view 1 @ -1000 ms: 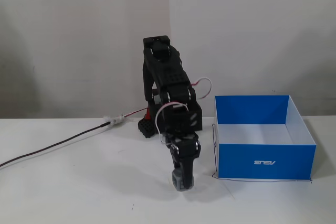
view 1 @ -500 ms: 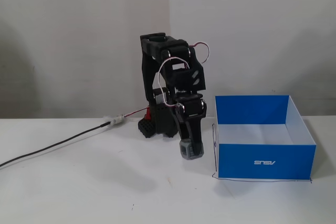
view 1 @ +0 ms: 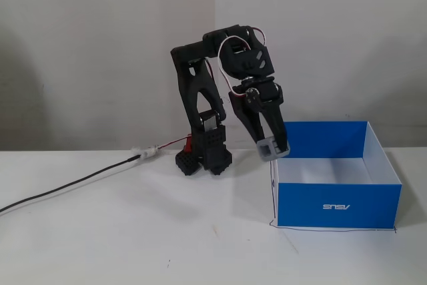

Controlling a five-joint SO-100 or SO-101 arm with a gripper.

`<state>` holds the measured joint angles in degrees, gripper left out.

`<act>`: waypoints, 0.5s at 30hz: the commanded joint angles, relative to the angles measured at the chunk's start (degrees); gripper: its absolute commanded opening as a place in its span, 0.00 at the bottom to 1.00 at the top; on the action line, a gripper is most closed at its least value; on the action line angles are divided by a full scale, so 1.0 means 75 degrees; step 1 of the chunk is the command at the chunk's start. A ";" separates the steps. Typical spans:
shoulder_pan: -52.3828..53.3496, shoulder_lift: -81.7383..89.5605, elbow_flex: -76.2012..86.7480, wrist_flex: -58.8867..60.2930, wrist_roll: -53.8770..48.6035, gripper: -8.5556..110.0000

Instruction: Pick the gray block and keep it in the box.

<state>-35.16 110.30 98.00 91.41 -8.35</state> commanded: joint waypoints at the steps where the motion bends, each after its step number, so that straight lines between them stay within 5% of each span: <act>1: -0.0270 0.0656 0.0000 -0.0129 -0.0117 0.07; 15: -0.2730 0.0152 0.0094 -0.0492 -0.1043 0.07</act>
<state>-54.23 112.24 102.83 88.86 -15.73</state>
